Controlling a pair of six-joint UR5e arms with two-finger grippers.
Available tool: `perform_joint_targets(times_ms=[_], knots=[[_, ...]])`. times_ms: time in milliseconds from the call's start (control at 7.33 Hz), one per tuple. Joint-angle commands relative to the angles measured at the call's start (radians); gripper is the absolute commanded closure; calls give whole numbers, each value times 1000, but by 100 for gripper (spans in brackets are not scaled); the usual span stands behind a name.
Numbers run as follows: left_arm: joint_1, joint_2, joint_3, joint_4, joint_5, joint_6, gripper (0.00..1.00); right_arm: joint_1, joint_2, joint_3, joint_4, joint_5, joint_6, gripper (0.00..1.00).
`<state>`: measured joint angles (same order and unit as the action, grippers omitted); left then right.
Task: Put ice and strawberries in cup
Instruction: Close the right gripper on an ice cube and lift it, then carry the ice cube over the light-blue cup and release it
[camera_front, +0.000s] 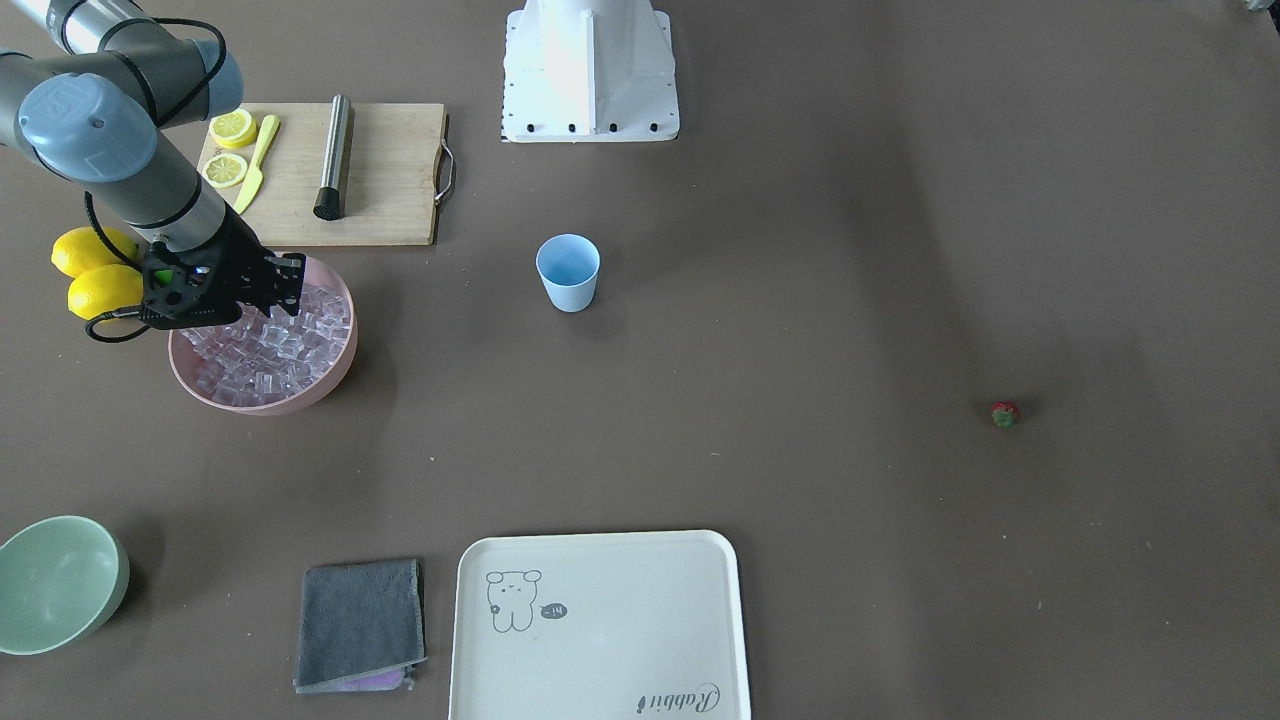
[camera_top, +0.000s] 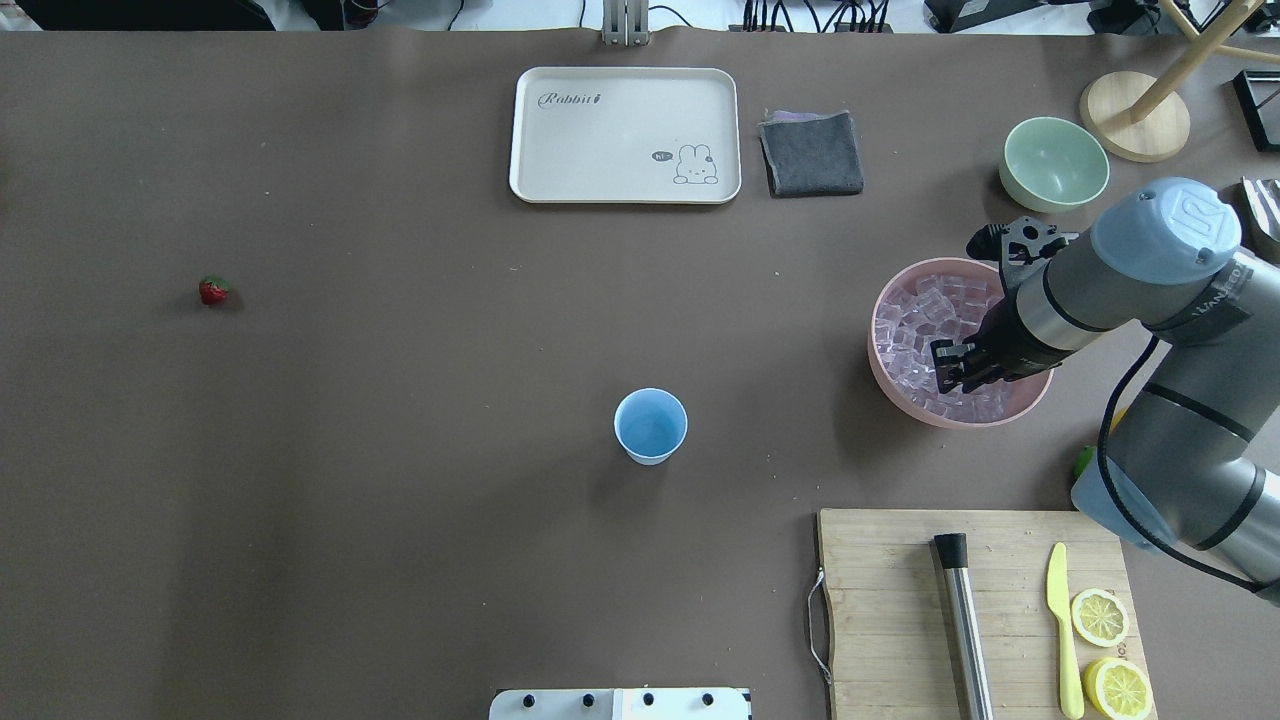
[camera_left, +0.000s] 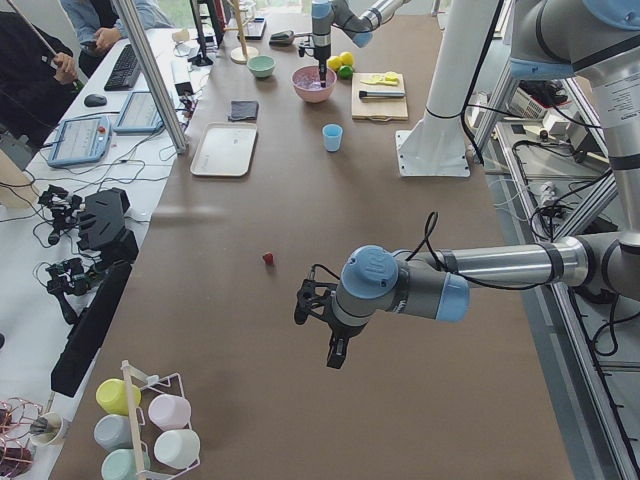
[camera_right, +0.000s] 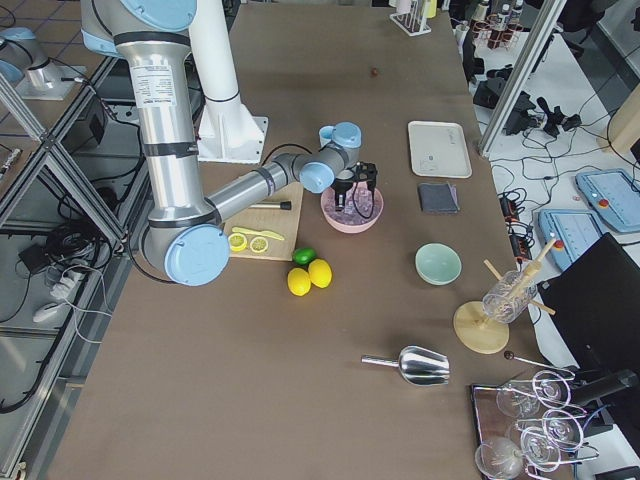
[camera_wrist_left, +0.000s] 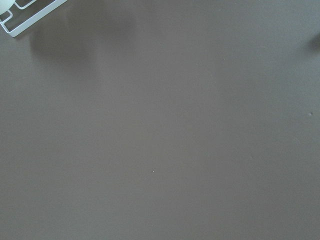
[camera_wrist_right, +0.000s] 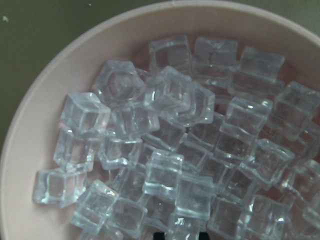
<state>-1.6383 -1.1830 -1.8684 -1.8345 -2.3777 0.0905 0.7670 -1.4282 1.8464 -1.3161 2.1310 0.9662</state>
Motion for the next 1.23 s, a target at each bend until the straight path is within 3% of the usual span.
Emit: perform_joint_targets(times_ms=[0,409,545,818,1091], knots=[[0,-1,0,0,0,0,2,20,2,28,-3,13,-1,100],[0,-1,0,-2,0,0,2,5,40,134,-17,11,102,100],[0,-1,3,-3,0,3,2,-62,110,138,-23,-20,264,100],[0,-3,6,-3,0,0,2,-238,306,125,-171,-203,396,100],[0,-3,12,-2,0,0,2,-317,450,53,-236,-247,465,100]])
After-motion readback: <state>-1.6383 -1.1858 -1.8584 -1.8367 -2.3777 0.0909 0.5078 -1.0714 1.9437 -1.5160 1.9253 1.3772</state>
